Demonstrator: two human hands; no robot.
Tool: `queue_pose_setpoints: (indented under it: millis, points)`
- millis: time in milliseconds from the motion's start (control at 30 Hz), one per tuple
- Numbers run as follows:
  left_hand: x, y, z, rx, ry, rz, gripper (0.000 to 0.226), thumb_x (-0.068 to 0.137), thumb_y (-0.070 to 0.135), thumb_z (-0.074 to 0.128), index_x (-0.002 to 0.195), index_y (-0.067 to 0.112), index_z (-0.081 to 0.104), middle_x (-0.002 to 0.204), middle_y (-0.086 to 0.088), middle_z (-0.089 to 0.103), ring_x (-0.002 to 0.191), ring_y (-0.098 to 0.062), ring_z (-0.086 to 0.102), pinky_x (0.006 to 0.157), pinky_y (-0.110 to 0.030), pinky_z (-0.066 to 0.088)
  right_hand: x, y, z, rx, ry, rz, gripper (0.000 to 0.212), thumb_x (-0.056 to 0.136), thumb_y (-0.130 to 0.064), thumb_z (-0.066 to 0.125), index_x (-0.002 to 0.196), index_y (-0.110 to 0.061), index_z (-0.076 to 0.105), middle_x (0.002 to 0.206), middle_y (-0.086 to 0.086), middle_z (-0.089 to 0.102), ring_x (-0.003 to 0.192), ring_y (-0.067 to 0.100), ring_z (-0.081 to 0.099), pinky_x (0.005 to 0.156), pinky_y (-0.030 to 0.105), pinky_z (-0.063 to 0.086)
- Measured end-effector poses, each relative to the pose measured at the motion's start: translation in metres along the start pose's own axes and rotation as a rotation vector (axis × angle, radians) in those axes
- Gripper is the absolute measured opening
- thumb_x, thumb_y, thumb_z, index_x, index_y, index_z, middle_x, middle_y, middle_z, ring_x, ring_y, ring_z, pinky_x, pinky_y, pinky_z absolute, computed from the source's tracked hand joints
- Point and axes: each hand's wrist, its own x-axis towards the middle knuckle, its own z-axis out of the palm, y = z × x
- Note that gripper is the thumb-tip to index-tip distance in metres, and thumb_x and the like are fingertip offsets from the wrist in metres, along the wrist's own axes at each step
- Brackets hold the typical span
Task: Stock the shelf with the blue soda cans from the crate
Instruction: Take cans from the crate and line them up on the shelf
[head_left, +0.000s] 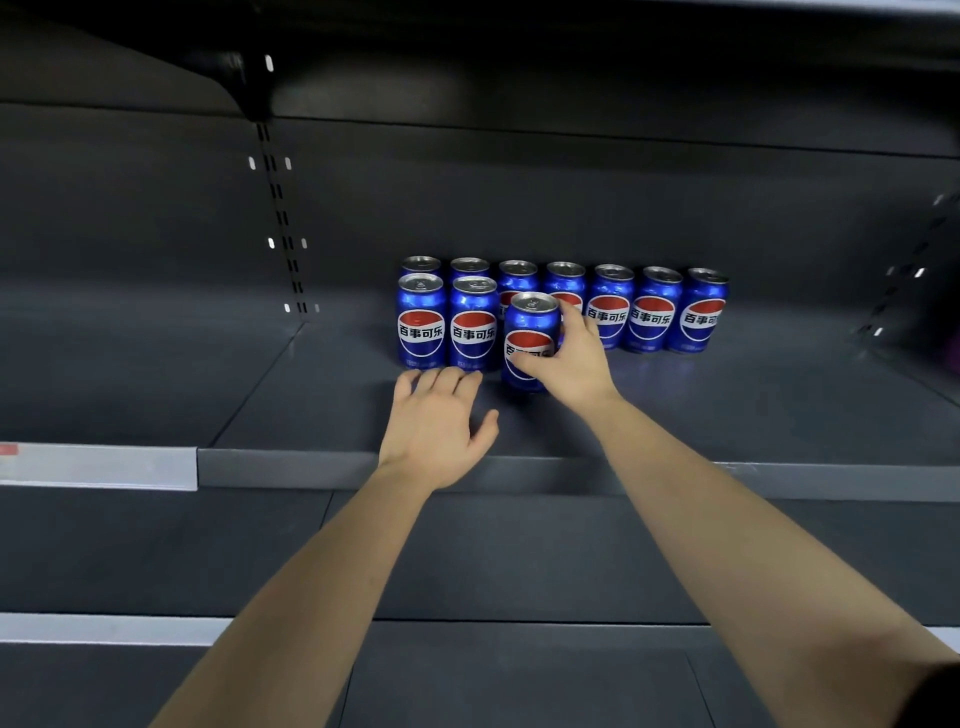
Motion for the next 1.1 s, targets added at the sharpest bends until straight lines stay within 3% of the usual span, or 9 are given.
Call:
queue_pose_setpoints:
  millis: [300,467,767,933,1100]
  points:
    - [0.0,0.001,-0.002,-0.023,0.031,-0.007,0.06,0.086,0.052,0.03,0.128,0.017,0.056,0.115,0.002,0.062,0.108,-0.02,0.054,0.104,-0.04,0.03,0.013,-0.004,0.01,0.126,0.047,-0.002,0.075,0.074,-0.01,0.079,0.135,-0.013,0.036,0.121,0.001,0.057,0.1,0.01,0.055,0.083,0.021,0.042]
    - [-0.001,0.002,-0.003,-0.02,0.031,-0.01,0.057,0.087,0.051,0.032,0.126,0.018,0.057,0.114,0.003,0.062,0.107,-0.019,0.055,0.104,-0.04,0.03,0.018,0.0,0.015,0.143,0.072,0.001,0.073,0.075,-0.011,0.08,0.135,-0.013,0.038,0.126,0.003,0.059,0.109,0.015,0.059,0.089,0.025,0.046]
    - [-0.001,0.003,-0.005,-0.012,0.03,-0.02,0.056,0.087,0.05,0.033,0.124,0.017,0.058,0.114,0.003,0.063,0.108,-0.019,0.055,0.104,-0.04,0.03,0.021,0.005,0.017,0.068,0.068,-0.005,0.077,0.083,-0.014,0.075,0.146,-0.018,0.031,0.14,0.002,0.052,0.126,0.019,0.052,0.094,0.024,0.04]
    - [-0.001,0.003,-0.004,-0.01,0.025,-0.017,0.055,0.086,0.05,0.034,0.123,0.017,0.06,0.114,0.002,0.064,0.109,-0.019,0.055,0.104,-0.041,0.031,0.022,0.004,0.016,0.075,0.046,0.025,0.081,0.083,-0.015,0.074,0.149,-0.019,0.027,0.142,0.003,0.051,0.127,0.02,0.052,0.101,0.03,0.042]
    - [-0.001,0.002,-0.004,0.021,0.028,-0.003,0.056,0.088,0.05,0.03,0.122,0.017,0.06,0.113,0.001,0.064,0.107,-0.021,0.056,0.101,-0.042,0.031,0.004,0.006,0.012,0.092,0.042,0.054,0.079,0.083,-0.02,0.075,0.147,-0.014,0.029,0.142,0.006,0.048,0.129,0.02,0.049,0.101,0.028,0.041]
